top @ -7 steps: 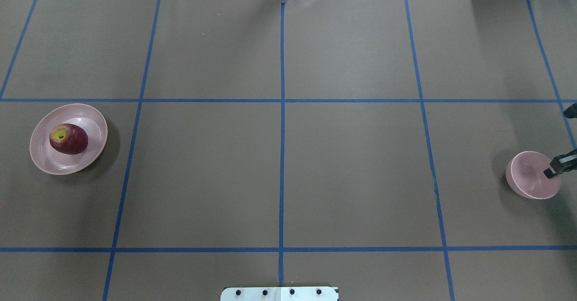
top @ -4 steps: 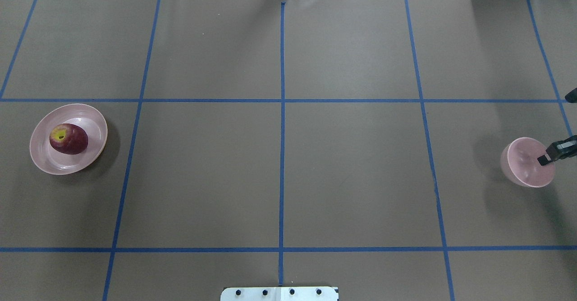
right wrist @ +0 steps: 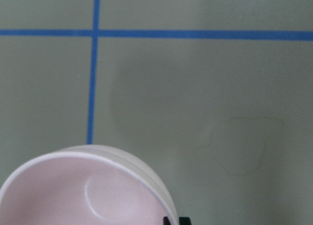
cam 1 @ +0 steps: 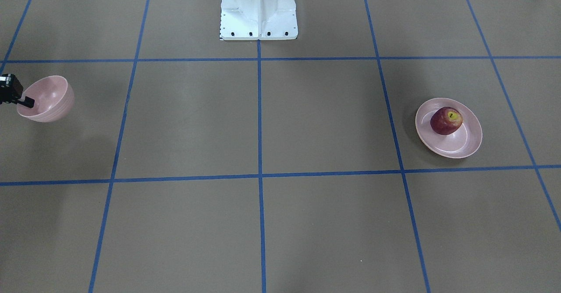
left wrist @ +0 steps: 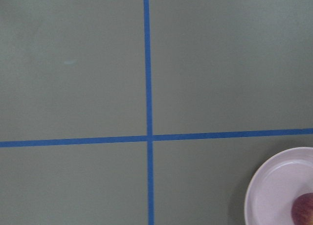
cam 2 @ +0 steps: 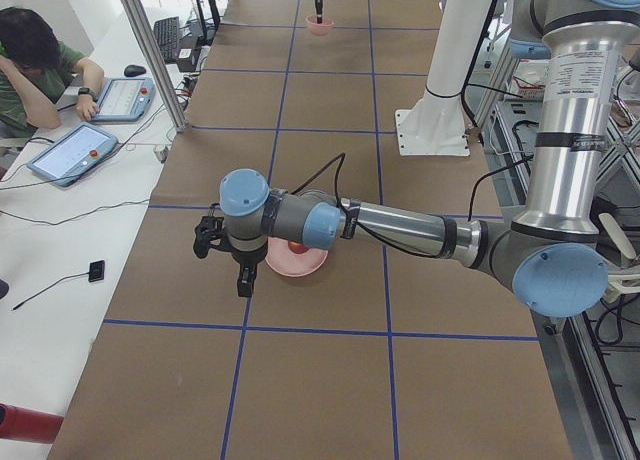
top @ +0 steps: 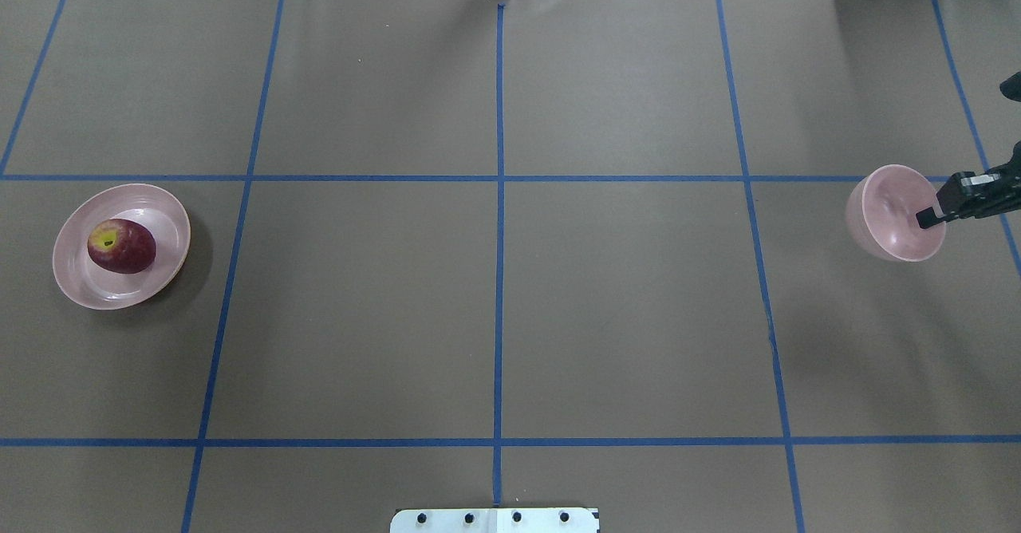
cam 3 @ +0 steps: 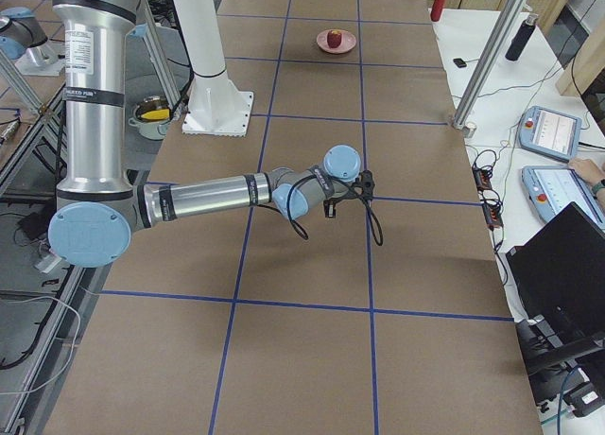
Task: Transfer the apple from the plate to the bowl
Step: 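Slide the pink bowl toward center with right gripper while left gripper reaches apple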
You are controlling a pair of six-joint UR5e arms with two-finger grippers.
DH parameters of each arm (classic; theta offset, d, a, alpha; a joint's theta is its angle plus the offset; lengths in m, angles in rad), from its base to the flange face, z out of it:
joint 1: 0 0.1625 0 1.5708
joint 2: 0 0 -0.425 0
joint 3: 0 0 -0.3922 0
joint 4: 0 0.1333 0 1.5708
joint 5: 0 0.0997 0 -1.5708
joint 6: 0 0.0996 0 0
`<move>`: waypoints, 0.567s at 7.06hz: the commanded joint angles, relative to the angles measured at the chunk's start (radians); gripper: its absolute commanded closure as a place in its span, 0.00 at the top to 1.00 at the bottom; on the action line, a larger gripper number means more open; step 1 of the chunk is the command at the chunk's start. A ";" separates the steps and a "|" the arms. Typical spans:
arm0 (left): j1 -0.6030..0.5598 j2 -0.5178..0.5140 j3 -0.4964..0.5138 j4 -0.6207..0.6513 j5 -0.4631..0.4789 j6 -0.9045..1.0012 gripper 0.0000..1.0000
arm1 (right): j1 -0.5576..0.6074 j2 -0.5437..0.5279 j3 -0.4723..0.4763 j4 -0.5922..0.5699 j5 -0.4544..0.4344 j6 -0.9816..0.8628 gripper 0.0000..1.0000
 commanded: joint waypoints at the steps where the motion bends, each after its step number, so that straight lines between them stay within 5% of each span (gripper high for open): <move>1: 0.113 0.002 -0.078 -0.004 0.003 -0.209 0.98 | -0.031 0.120 0.028 -0.124 -0.023 0.089 0.00; 4: 0.289 0.007 -0.067 -0.163 0.102 -0.478 0.99 | -0.098 0.358 0.113 -0.508 -0.155 0.117 0.00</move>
